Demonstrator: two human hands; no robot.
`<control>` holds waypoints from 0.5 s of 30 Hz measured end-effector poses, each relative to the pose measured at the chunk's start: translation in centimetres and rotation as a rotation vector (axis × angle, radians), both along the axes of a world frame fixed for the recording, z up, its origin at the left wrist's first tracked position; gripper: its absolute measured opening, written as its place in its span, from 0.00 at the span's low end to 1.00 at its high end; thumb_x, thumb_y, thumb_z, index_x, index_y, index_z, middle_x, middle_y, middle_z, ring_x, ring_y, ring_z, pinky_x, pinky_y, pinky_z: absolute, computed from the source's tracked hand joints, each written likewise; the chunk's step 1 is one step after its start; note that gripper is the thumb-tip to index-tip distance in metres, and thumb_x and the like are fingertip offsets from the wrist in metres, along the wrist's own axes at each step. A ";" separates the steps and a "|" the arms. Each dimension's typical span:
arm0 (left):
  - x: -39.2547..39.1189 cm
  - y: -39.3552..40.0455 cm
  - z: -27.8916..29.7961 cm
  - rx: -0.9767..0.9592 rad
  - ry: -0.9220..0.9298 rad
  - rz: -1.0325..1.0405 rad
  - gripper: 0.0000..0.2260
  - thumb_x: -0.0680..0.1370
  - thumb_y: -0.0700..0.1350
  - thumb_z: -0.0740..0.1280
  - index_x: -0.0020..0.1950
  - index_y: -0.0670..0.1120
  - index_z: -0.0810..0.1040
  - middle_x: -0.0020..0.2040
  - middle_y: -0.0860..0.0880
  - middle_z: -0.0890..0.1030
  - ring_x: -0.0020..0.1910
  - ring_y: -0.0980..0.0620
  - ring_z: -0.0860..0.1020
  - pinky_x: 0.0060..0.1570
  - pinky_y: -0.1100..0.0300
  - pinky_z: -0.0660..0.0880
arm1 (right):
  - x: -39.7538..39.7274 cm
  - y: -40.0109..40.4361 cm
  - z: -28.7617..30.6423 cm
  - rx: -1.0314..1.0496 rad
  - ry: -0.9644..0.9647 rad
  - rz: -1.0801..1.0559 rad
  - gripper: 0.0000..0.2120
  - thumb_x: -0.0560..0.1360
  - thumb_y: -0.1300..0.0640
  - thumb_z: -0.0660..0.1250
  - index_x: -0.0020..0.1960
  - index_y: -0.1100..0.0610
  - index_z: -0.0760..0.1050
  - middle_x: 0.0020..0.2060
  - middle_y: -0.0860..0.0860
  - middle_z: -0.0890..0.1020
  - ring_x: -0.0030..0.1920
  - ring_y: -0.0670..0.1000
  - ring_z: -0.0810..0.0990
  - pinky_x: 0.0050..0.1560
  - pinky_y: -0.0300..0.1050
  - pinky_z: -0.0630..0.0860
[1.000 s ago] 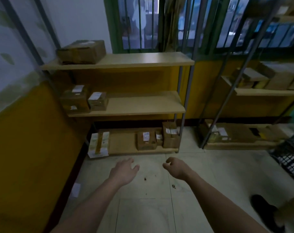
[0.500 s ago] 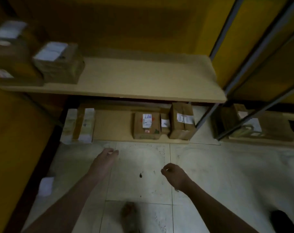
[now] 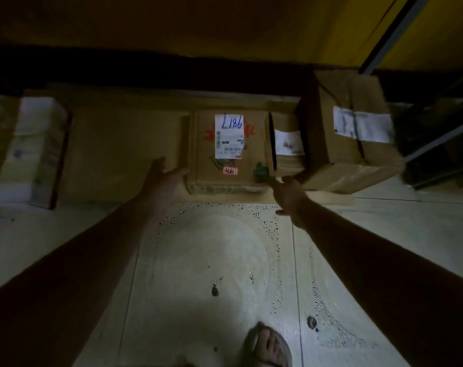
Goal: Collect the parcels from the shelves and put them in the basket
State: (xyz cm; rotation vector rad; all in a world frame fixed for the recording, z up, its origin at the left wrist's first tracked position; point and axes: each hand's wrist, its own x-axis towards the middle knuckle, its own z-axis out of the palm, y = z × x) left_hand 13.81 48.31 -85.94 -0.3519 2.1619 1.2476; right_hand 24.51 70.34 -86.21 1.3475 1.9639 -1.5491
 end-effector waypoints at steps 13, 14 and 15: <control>6.7 -5.4 11.3 0.139 -0.183 0.266 0.21 0.78 0.56 0.68 0.69 0.55 0.67 0.58 0.50 0.77 0.45 0.55 0.75 0.35 0.58 0.71 | 5.4 -6.6 10.6 -0.286 0.138 -0.147 0.10 0.82 0.54 0.63 0.56 0.58 0.65 0.55 0.57 0.77 0.53 0.54 0.79 0.50 0.54 0.79; 7.4 -6.7 15.1 0.168 -0.200 0.315 0.19 0.79 0.56 0.67 0.67 0.56 0.67 0.58 0.50 0.77 0.45 0.56 0.75 0.38 0.58 0.70 | 6.3 -7.8 14.2 -0.311 0.164 -0.140 0.09 0.81 0.55 0.63 0.55 0.58 0.65 0.56 0.57 0.76 0.55 0.55 0.79 0.53 0.53 0.79; 8.2 -8.2 19.0 0.184 -0.230 0.348 0.17 0.80 0.55 0.67 0.66 0.57 0.67 0.57 0.49 0.78 0.46 0.55 0.76 0.41 0.58 0.71 | 7.1 -8.8 17.6 -0.322 0.183 -0.117 0.09 0.81 0.56 0.64 0.53 0.58 0.65 0.57 0.58 0.75 0.56 0.55 0.79 0.53 0.52 0.80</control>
